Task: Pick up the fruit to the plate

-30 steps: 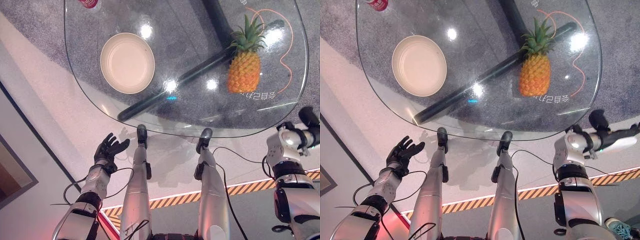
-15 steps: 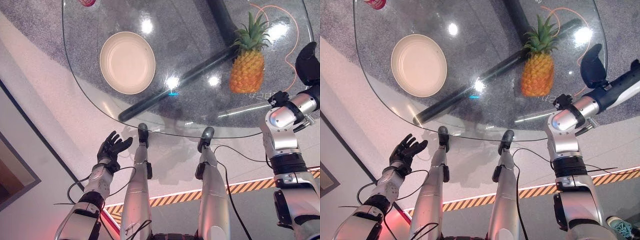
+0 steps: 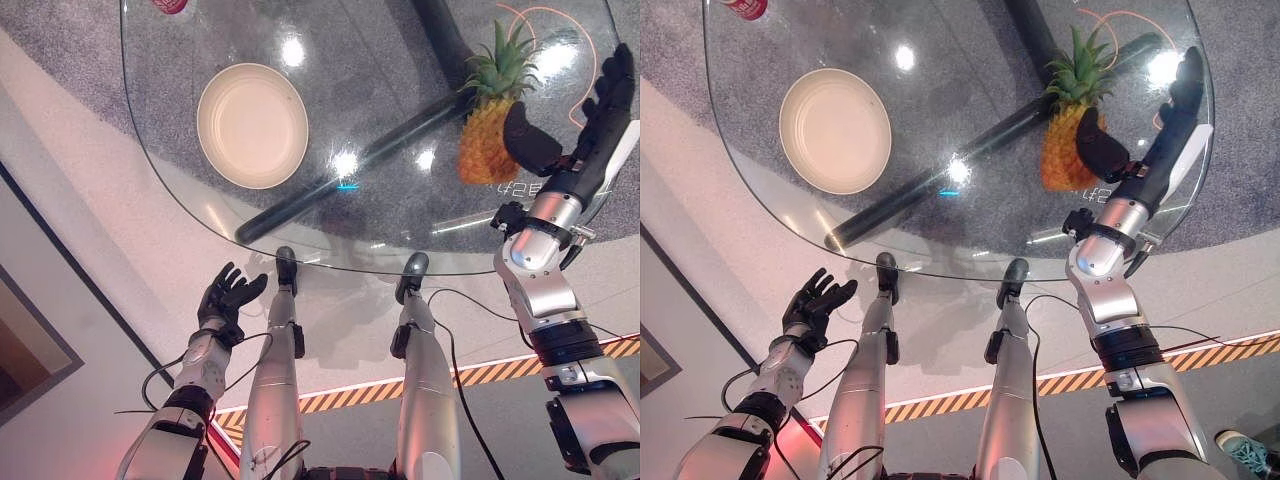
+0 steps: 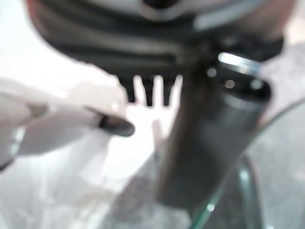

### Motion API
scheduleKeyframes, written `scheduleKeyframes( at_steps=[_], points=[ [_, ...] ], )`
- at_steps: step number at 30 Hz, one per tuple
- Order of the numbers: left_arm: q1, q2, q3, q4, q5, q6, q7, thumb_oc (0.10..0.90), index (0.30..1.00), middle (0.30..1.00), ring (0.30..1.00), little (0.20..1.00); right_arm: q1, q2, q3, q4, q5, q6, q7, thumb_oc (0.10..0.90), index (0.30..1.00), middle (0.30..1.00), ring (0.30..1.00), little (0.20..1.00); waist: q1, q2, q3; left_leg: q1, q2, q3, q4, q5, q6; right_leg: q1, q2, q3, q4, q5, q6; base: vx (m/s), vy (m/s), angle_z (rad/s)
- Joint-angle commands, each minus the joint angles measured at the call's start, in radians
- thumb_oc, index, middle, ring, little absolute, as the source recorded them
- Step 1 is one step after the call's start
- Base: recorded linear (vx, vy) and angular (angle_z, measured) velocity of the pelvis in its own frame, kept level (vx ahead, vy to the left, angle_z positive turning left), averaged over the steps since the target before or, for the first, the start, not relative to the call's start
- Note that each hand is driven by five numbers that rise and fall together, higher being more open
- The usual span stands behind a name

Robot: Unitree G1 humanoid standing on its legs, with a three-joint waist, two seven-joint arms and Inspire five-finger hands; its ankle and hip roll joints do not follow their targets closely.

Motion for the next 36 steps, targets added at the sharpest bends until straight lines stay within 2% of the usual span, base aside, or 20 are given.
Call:
scheduleKeyframes(
  at_steps=[1, 26, 36],
  points=[
    [0.097, 0.018, 0.027, 0.036, 0.011, -0.045, -0.001, 0.8, 0.9, 0.9, 0.9, 0.9, 0.021, -0.069, -0.027, -0.135, -0.028, -0.047, 0.011, 0.8, 0.9, 0.9, 0.9, 0.9, -0.024, 0.004, -0.021, -0.017, -0.039, -0.002, 0.066, -0.066, 0.012, -0.008, 0.018, -0.023, 0.011, -0.01, 0.005, 0.0, 0.0, 0.0],
    [0.104, 0.023, 0.018, 0.031, 0.02, -0.029, 0.0, 0.8, 0.9, 0.9, 0.9, 0.9, 0.05, -0.056, 0.009, -0.122, 0.027, 0.047, 0.083, 0.8, 0.9, 0.9, 0.9, 0.9, -0.025, 0.006, -0.021, -0.029, -0.042, -0.001, 0.081, -0.064, 0.014, -0.023, 0.021, -0.024, 0.032, -0.015, 0.002, 0.0, 0.0, 0.0],
    [0.097, 0.028, 0.012, 0.022, 0.027, -0.017, 0.007, 0.8, 0.9, 0.9, 0.9, 0.9, 0.037, -0.056, 0.04, -0.077, 0.073, 0.093, 0.158, 0.8, 0.9, 0.9, 0.9, 0.9, -0.021, 0.0, -0.021, -0.039, -0.04, -0.005, 0.09, -0.065, 0.014, -0.031, 0.024, -0.028, 0.039, -0.017, -0.001, 0.0, 0.0, 0.0]
  ],
)
